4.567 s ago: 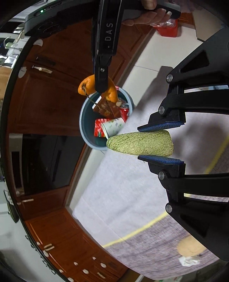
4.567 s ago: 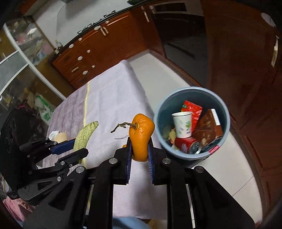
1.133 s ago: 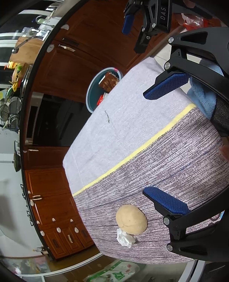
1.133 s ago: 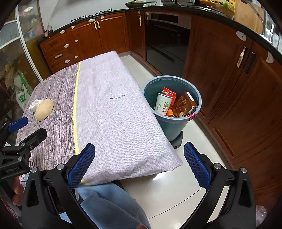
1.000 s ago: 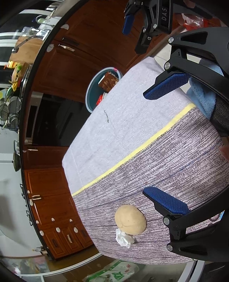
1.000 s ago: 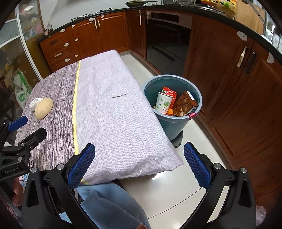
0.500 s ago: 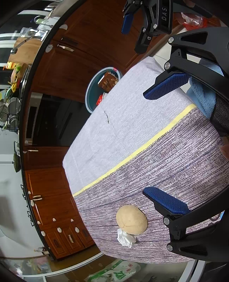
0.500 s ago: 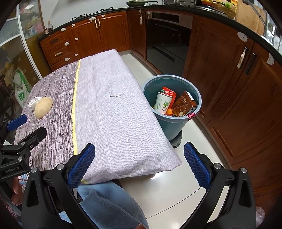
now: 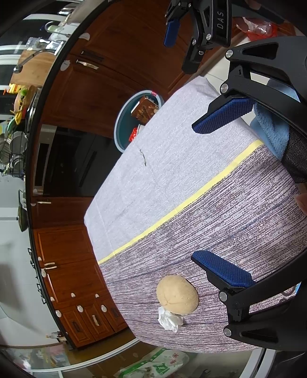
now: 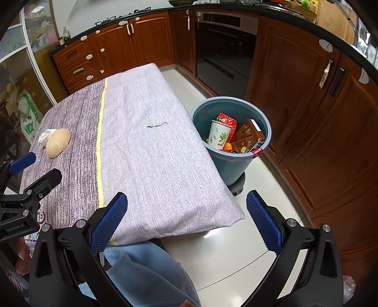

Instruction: Collect trash

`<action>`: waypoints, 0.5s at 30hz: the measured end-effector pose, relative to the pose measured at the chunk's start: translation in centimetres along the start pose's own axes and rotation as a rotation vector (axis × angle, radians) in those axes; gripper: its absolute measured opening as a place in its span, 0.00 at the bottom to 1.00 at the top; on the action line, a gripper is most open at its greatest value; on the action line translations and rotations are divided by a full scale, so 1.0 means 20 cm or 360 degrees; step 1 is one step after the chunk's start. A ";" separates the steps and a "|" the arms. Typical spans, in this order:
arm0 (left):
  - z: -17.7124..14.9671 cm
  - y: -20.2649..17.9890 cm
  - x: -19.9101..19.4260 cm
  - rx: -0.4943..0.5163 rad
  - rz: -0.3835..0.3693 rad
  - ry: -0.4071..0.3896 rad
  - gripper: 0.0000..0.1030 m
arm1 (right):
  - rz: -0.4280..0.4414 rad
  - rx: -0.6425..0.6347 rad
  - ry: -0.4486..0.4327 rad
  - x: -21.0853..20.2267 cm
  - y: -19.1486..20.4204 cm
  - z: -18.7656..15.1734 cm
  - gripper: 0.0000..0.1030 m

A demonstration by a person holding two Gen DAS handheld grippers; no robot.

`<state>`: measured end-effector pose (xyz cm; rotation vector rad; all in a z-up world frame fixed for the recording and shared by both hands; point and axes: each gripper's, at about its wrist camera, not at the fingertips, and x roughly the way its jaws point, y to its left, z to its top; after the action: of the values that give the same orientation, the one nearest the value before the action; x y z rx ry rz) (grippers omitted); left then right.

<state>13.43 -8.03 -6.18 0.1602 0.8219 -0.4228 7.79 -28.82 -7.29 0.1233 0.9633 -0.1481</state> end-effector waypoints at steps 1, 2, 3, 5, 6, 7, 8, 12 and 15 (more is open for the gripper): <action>0.00 0.00 0.00 0.0002 0.0000 0.0000 0.96 | -0.0002 -0.0002 0.0000 0.00 0.00 0.00 0.94; 0.00 0.00 0.00 0.0003 0.0001 -0.0001 0.96 | -0.0001 -0.0003 0.0001 0.00 0.00 0.00 0.94; 0.00 0.00 0.00 0.0002 0.0001 -0.0002 0.96 | 0.0001 -0.0003 0.0002 0.00 0.00 0.00 0.94; 0.00 0.00 0.00 0.0001 0.0001 -0.0001 0.96 | -0.0001 -0.0003 0.0001 0.00 0.00 0.01 0.94; 0.00 0.00 0.00 0.0001 0.0002 -0.0001 0.96 | 0.0001 -0.0001 0.0003 0.00 0.00 0.00 0.94; 0.00 0.00 0.00 0.0001 0.0001 -0.0001 0.96 | 0.0003 -0.0002 0.0004 0.00 0.00 0.00 0.94; 0.00 0.00 0.00 0.0000 0.0000 -0.0001 0.96 | 0.0002 -0.0005 0.0005 0.00 0.00 0.01 0.94; 0.00 0.01 0.00 -0.0006 0.0000 0.0001 0.96 | -0.0004 -0.0009 0.0004 0.00 0.01 0.01 0.94; 0.00 0.01 0.00 -0.0010 0.0003 0.0005 0.96 | -0.0005 -0.0011 0.0006 0.00 0.01 0.02 0.94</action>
<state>13.55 -7.82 -6.29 0.1561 0.8262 -0.4184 8.06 -28.75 -7.12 0.1160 0.9679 -0.1474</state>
